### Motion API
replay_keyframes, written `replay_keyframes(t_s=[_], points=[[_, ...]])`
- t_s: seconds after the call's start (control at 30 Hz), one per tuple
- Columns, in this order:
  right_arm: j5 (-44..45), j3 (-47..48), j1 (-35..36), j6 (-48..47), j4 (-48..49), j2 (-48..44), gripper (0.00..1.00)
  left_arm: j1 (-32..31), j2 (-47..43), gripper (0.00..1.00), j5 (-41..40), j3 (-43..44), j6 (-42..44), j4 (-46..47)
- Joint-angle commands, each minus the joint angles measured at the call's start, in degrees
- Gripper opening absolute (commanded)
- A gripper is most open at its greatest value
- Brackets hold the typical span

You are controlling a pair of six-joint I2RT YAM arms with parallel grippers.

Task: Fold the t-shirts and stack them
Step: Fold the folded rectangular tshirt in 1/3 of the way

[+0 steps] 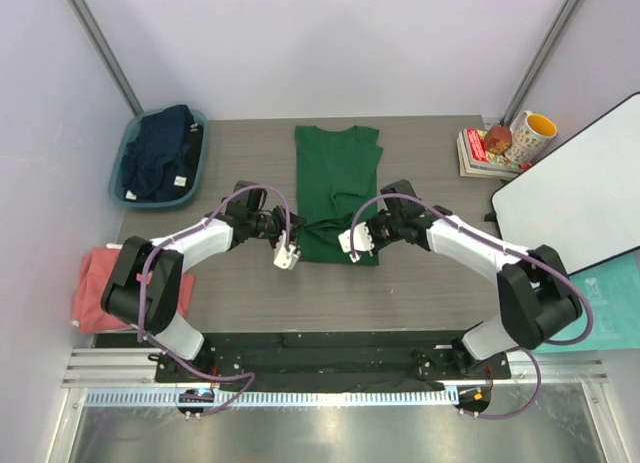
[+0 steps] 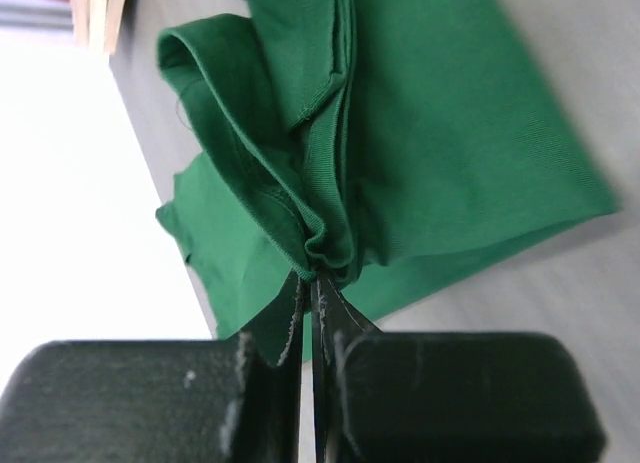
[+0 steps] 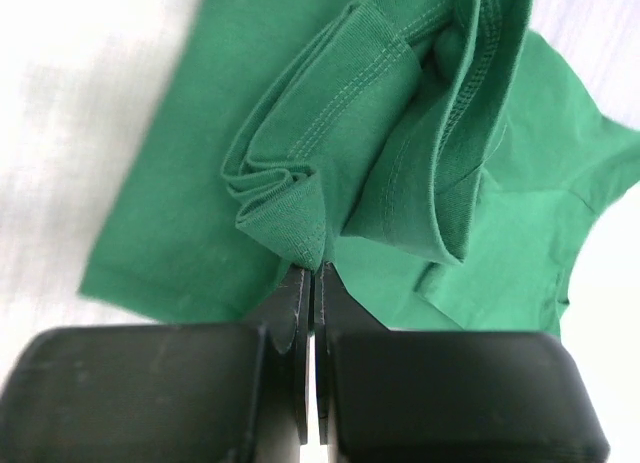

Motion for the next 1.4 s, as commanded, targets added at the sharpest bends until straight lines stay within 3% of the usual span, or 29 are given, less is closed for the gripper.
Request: replay_keyframes(t_s=[0.0,0.63,0.67,0.73,0.77,0.83,0.87,0.97,1.03,1.1,1.17,1.37], points=[[-0.3,4.4,-2.2,0.3,7.2,3.2,0.01,1.1,3.3,0.00,-0.7,4.5,-2.4,8.0],[0.9,19.3,-7.1,3.2,23.3,24.6,0.01,4.3,18.3,0.00,-0.9,17.2,-2.3,13.5],[1.7,19.5,-7.2,4.6,24.3,24.9,0.08,4.3,18.8,0.00,-1.0,17.4,-2.5,14.0],[2.4,19.5,-7.5,5.2,26.3,25.8,0.32,4.4,20.0,0.01,-1.4,17.3,-3.8,16.9],[2.5,19.4,-7.6,5.9,26.8,26.0,0.53,4.4,20.4,0.15,-1.5,16.9,-5.2,18.6],[3.2,18.3,-7.6,7.3,28.6,25.5,0.70,4.4,20.8,0.31,-2.2,16.2,-10.3,25.5],[4.0,17.4,-7.6,9.2,30.1,25.2,0.77,4.4,21.2,0.49,-2.6,15.6,-12.1,27.9],[11.6,12.0,-6.4,10.7,42.6,24.2,0.78,4.4,22.0,0.69,-6.1,14.4,-15.8,35.4],[21.0,9.2,-5.9,11.7,55.0,25.4,0.79,4.4,22.4,0.70,-8.5,13.6,-16.7,40.8],[25.5,9.3,-5.8,13.1,59.1,25.9,0.80,4.4,22.6,0.71,-9.6,12.2,-17.3,44.2],[31.2,10.1,-5.9,14.1,59.6,26.3,0.80,4.3,22.3,0.71,-11.0,11.0,-17.8,45.6],[36.6,9.1,-5.6,16.4,59.9,23.0,0.77,4.4,20.7,0.72,-14.6,8.4,-18.1,49.1]])
